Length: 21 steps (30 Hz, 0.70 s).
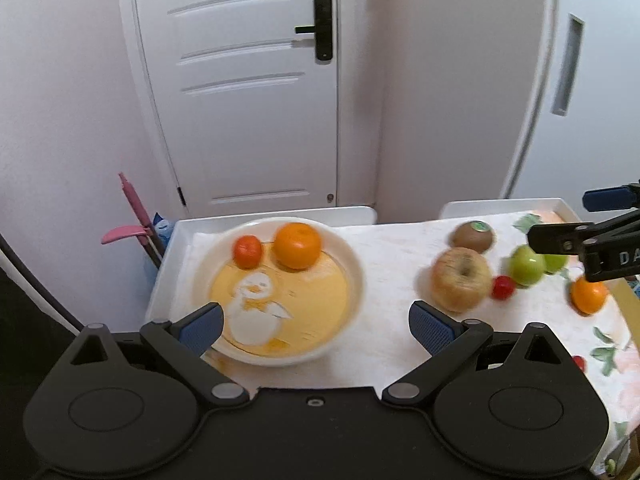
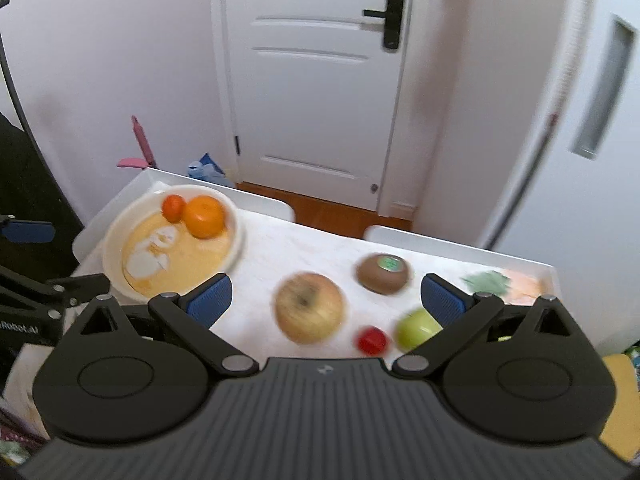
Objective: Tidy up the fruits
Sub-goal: 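Grasp another small tangerine with the left tool while the right tool grasps another large orange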
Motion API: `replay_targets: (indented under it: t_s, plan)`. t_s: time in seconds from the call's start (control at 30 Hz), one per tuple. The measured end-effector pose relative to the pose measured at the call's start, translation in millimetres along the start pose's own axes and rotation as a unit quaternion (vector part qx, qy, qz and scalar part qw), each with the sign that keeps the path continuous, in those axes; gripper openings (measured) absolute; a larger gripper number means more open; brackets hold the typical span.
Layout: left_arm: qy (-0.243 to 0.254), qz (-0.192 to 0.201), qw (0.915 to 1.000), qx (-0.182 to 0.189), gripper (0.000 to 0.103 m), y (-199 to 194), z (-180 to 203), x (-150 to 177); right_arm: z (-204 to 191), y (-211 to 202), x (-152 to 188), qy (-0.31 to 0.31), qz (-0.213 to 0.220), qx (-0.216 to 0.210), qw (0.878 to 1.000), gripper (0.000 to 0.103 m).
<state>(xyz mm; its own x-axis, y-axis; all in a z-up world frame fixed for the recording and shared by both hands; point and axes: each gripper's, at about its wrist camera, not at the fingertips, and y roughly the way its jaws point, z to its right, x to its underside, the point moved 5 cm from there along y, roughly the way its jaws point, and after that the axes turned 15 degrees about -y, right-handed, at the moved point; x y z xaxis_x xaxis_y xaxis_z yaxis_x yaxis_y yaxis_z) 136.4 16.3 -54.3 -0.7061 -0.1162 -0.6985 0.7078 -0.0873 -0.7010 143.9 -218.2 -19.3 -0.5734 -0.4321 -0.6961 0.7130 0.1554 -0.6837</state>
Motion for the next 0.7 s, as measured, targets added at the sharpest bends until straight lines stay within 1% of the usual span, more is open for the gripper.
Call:
replay_targets:
  t_s: [0.2, 0.4, 0.53, 0.7]
  plan:
    - [-0.009, -0.003, 0.9999, 0.009, 0.101, -16.5, 44.6, 29.4, 42.7, -25.2, 44.3, 0.023, -0.008, 0.0, 1.0, 0.103]
    - [-0.002, -0.013, 0.9998, 0.017, 0.101, -13.7, 89.7, 63.0, 75.1, -40.6, 82.9, 0.019, -0.016, 0.016, 1.0, 0.103]
    - [0.005, -0.013, 0.9998, 0.012, 0.101, -7.4, 115.7, 84.6, 90.5, -39.9, 108.3, 0.015, -0.023, 0.016, 0.999, 0.103]
    - [0.019, -0.012, 0.9997, 0.011, 0.1, 8.6, 136.6, 104.9, 104.2, -26.6, 137.5, 0.015, -0.026, 0.004, 1.0, 0.103]
